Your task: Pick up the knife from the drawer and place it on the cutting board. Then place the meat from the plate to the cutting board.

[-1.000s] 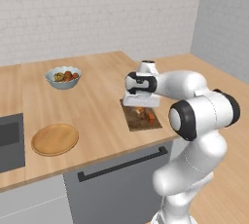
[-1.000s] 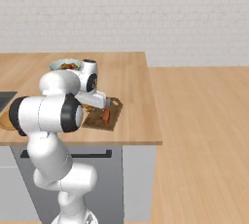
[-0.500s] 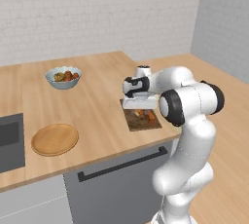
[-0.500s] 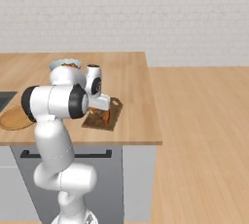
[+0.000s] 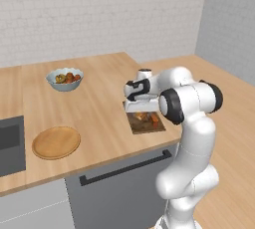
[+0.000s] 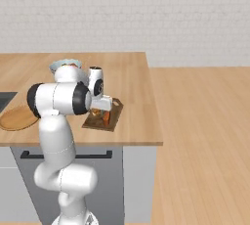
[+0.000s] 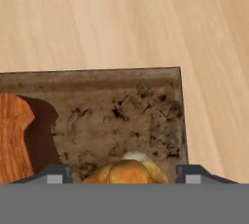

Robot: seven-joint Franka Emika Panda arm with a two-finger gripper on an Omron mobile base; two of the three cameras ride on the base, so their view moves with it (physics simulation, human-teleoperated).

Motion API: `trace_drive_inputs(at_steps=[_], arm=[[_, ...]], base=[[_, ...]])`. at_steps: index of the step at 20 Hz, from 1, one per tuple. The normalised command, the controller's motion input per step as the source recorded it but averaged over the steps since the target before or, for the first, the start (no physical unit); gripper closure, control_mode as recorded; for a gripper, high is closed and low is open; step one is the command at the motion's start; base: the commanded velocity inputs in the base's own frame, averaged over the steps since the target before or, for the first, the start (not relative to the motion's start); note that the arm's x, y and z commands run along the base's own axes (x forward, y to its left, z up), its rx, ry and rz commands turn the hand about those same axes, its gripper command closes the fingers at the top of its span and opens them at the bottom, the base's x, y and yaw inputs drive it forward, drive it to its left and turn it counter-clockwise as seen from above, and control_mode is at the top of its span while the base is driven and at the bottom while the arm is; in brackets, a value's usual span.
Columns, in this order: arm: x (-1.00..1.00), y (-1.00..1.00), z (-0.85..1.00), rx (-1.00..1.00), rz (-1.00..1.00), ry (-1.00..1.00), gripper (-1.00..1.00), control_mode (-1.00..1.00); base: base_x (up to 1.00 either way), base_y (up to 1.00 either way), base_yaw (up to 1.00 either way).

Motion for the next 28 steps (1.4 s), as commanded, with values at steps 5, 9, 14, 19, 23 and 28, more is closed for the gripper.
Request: trace_drive_inputs(at_steps=[5,9,14,19,23,28], arm=[[0.05,-0.04,0.24,0.0,0.03,-0.03,-1.0,-1.0],[-0.27,-0.02,0.74,0.0,0.07,-0.14,-1.0,-1.0],[-0.76,0.46,1.0,-0.09,0.11,-0.29,-1.0,-1.0],[-0.81,0.74,0.98,-0.19,0.06,-0.32,-1.0,-1.0],[-0.67,0.75,0.78,-0.2,0.0,-0.3,-1.0,-1.0],[-0.42,0.79,0.64,-0.09,0.0,-0.12,-1.0,-1.0]], base=[[0.0,0.0,0.0],[0.0,0.0,0.0],[0.0,0.0,0.0],[0.0,0.0,0.0],[0.0,0.0,0.0],[0.0,0.0,0.0]])
